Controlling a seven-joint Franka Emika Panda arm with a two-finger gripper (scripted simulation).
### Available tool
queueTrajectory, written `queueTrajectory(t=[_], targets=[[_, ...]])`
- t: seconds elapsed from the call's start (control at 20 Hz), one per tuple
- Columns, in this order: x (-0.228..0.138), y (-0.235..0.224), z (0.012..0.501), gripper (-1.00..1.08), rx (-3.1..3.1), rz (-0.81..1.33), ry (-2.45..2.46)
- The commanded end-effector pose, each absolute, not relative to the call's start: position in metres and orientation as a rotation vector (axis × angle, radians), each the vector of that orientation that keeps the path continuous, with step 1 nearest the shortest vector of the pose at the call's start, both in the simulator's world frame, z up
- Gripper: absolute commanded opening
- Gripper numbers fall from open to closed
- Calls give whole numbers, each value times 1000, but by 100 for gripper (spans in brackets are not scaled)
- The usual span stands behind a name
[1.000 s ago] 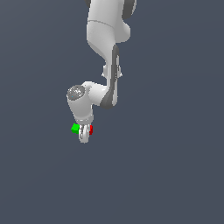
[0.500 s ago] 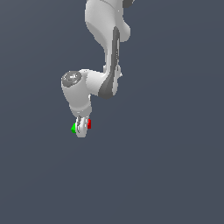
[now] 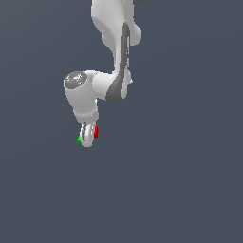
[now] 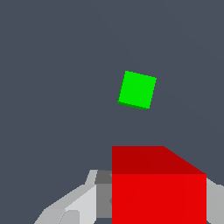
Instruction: Stack the red cube on top of the green cube.
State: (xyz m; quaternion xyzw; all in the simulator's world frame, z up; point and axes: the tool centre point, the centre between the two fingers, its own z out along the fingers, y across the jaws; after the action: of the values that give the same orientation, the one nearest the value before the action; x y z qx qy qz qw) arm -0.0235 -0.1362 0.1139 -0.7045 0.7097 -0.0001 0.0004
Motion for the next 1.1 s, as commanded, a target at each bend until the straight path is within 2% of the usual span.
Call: queueTrajectory(t=[0.0, 0.6, 0.9, 0.95, 1.05], targets=[[-24, -140, 112, -100, -2212, -1, 2230], [-35, -199, 73, -100, -2213, 0, 2230], [-36, -211, 65, -100, -2214, 0, 2229], [-36, -211, 65, 100, -2214, 0, 2229], [-36, -211, 65, 100, -2214, 0, 2229]])
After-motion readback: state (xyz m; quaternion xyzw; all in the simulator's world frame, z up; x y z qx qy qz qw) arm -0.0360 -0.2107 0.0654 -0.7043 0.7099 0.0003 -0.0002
